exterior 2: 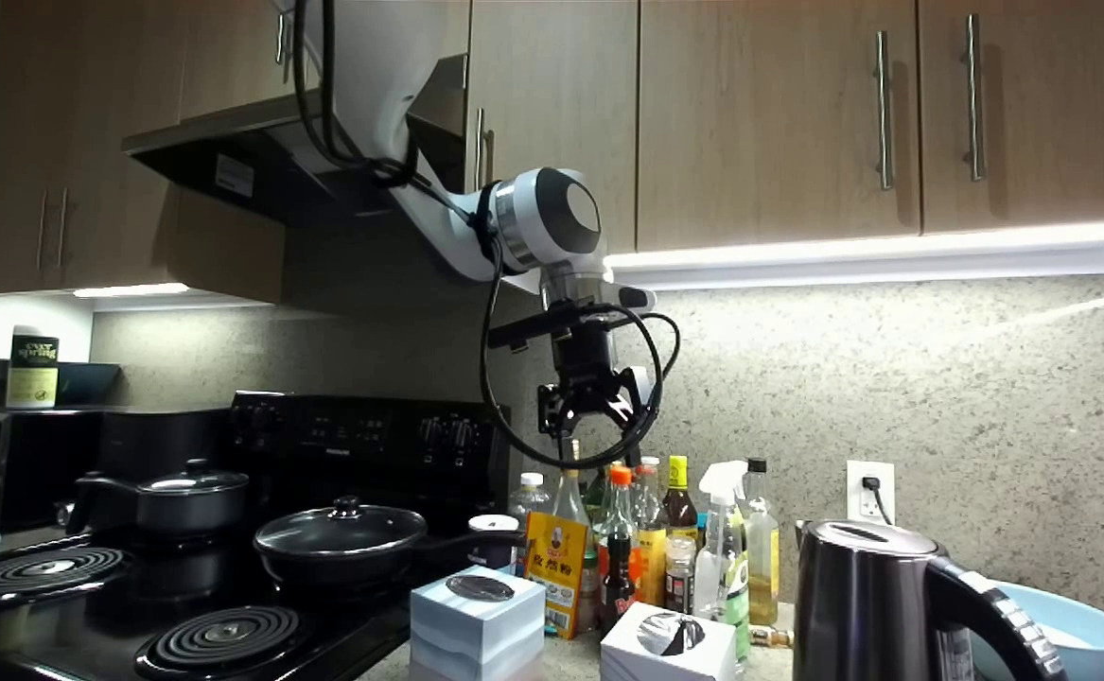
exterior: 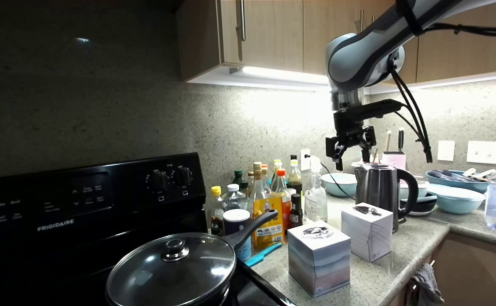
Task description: Unstack the tissue boxes then place the box on the left on top of the box on the right.
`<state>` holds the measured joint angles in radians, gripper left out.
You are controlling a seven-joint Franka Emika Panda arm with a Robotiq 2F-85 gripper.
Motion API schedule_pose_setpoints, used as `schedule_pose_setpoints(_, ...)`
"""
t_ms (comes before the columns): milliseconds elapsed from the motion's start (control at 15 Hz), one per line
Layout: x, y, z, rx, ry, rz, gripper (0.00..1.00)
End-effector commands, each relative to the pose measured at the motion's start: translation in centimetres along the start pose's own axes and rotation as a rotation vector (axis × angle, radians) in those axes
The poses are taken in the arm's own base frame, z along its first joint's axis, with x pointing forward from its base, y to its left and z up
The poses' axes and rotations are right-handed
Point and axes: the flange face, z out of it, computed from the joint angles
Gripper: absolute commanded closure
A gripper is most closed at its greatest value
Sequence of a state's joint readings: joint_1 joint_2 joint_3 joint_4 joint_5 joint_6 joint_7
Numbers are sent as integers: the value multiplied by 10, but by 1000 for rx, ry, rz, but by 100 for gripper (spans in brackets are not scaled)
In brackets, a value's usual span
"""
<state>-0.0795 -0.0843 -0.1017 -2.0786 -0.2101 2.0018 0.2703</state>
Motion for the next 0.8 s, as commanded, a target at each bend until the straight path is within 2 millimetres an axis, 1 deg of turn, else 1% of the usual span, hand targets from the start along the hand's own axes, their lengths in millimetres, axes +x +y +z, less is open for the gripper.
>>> schedule_pose_setpoints(0, -2, -12, 15, 43, -28, -1, 0)
schedule_pose_setpoints(67, -4, -18, 21, 57, -36, 1, 0)
schedule_pose_setpoints(133, -7, -28, 33, 84, -55, 8, 0)
schedule_pose_setpoints(267, -14, -42, 49, 119, -91, 7, 0)
schedule_pose_setpoints(400, -23, -53, 65, 112, -86, -23, 0)
schedule_pose_setpoints(467, -24, -56, 70, 94, -79, -36, 0)
schedule_pose_setpoints(533, -16, -51, 62, 96, -96, -20, 0)
schedule_pose_setpoints(600, -19, -55, 68, 95, -96, -27, 0)
schedule_pose_setpoints(733, -20, -57, 72, 95, -98, -31, 0)
